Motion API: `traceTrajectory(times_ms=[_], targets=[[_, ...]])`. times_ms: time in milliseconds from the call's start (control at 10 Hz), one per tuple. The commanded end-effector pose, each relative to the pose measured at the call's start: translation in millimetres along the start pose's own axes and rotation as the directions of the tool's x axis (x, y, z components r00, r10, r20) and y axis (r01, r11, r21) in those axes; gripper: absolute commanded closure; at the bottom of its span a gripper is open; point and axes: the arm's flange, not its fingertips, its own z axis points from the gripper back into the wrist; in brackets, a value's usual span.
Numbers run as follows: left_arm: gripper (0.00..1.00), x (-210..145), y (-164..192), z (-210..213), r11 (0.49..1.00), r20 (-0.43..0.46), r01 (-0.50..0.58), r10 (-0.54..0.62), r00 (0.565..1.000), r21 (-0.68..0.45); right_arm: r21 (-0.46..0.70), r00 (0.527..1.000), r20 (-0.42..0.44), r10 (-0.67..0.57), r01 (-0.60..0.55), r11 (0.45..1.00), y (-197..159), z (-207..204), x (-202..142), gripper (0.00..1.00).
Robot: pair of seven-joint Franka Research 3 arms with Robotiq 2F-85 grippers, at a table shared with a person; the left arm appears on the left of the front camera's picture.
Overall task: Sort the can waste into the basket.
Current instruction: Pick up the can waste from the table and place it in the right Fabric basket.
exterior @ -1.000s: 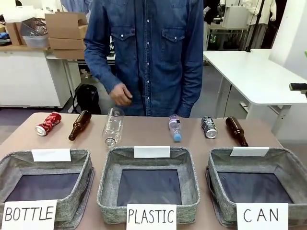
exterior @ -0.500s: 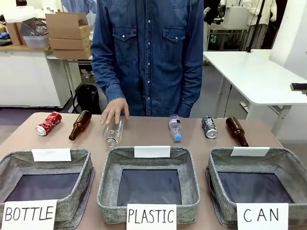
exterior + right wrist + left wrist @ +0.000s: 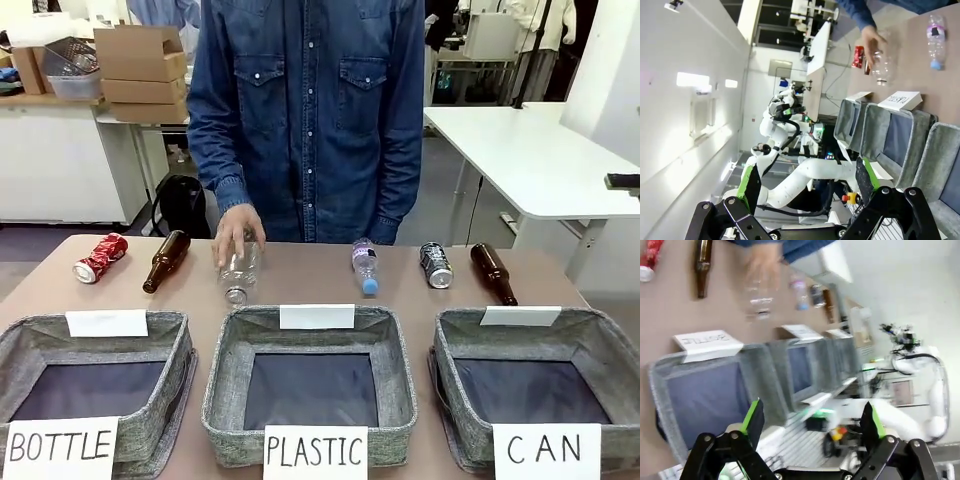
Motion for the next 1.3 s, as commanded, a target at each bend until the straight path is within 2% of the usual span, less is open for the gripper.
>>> traceTrajectory(times_ms=[0, 100, 200, 400, 500, 600, 800, 900, 1000, 1100, 1200], targets=[[0.00, 22, 10, -26, 0.979, -0.114, 0.055, -0.033, 0.993, 0.196, 0.012, 1.000, -0.003, 0.007, -0.007, 1.000, 1, 0, 1, 0.00], [0.00, 30, 17, -38, 0.929, -0.139, 0.105, -0.058, 0.989, 0.356, 0.012, 1.000, -0.003, 0.007, -0.007, 1.000, 1, 0, 1, 0.00], [0.00, 41, 22, -46, 0.829, -0.126, 0.150, -0.097, 0.987, 0.539, 0.012, 1.000, -0.003, 0.007, -0.007, 1.000, 1, 0, 1, 0.00], [0.00, 60, 15, -48, 0.754, -0.090, 0.235, -0.228, 0.969, 0.613, 0.012, 1.000, -0.003, 0.007, -0.007, 1.000, 1, 0, 1, 0.00], [0.00, 71, 1, -49, 0.745, 0.020, 0.226, -0.305, 0.952, 0.628, 0.012, 1.000, -0.003, 0.007, -0.007, 1.000, 1, 0, 1, 0.00], [0.00, 60, 11, -45, 0.789, -0.114, 0.242, -0.216, 0.970, 0.565, 0.012, 1.000, -0.003, 0.007, -0.007, 1.000, 1, 0, 1, 0.00], [0.00, 60, 11, -45, 0.789, -0.114, 0.242, -0.216, 0.970, 0.565, 0.012, 1.000, -0.003, 0.007, -0.007, 1.000, 1, 0, 1, 0.00], [0.00, 70, 6, -47, 0.767, -0.080, 0.258, -0.262, 0.962, 0.587, 0.012, 1.000, -0.003, 0.007, -0.007, 1.000, 1, 0, 1, 0.00], [0.00, 102, 15, -53, 0.782, -0.110, 0.279, -0.264, 0.958, 0.558, 0.012, 1.000, -0.003, 0.007, -0.007, 1.000, 1, 0, 1, 0.00], [0.00, 144, 36, -62, 0.734, -0.072, 0.230, -0.241, 0.968, 0.639, 0.012, 1.000, -0.003, 0.007, -0.007, 1.000, 1, 0, 1, 0.00], [0.00, 174, 56, -72, 0.707, -0.130, 0.243, -0.211, 0.969, 0.664, 0.012, 1.000, -0.003, 0.007, -0.007, 1.000, 1, 0, 1, 0.00]])
